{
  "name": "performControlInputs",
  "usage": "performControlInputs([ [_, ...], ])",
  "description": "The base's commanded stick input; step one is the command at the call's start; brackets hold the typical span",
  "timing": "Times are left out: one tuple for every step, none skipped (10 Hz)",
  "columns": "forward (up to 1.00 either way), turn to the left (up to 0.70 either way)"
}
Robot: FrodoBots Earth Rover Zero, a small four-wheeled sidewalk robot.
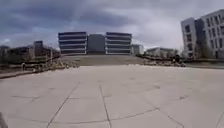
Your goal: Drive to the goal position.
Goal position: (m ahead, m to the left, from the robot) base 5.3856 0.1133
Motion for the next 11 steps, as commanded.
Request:
performControlInputs([
  [0.70,0.00],
  [0.70,0.01],
  [0.70,0.02],
  [0.70,0.03],
  [0.70,0.02],
  [0.70,0.00],
  [0.70,0.00],
  [0.70,0.00],
  [0.70,0.00],
  [0.70,0.00],
  [0.70,0.00],
])
